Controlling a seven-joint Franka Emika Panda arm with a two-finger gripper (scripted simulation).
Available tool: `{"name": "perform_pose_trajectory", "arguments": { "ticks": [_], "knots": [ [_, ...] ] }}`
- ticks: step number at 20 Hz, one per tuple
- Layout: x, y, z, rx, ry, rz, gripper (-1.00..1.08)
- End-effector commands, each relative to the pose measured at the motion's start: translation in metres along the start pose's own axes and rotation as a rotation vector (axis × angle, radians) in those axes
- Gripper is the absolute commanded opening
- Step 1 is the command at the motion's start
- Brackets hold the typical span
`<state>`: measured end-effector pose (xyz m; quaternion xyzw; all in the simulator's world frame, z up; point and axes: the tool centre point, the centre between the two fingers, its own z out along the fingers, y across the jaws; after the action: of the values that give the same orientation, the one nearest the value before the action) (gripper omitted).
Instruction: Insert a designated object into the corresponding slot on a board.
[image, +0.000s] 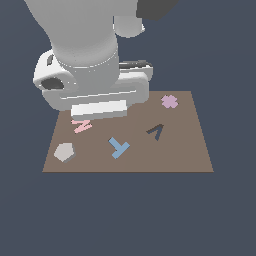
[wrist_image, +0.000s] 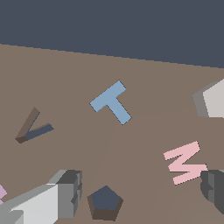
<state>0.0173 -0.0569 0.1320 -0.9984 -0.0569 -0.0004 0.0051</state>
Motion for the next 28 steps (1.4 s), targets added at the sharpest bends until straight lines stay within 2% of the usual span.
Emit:
{"name": "perform_pose_trajectory", "arguments": {
  "ticks": [1, 14, 20, 28],
  "knots": [
    [0.004, 0.018, 0.010, -0.001, -0.001, -0.032, 1.00],
    [0.041, 0.105, 0.061, -0.007, -0.002, -0.196, 1.00],
    [0.053, 0.126, 0.073, -0.009, -0.002, -0.238, 1.00],
    [0.061, 0.137, 0.080, -0.010, -0.003, -0.261, 1.00]
  ]
}}
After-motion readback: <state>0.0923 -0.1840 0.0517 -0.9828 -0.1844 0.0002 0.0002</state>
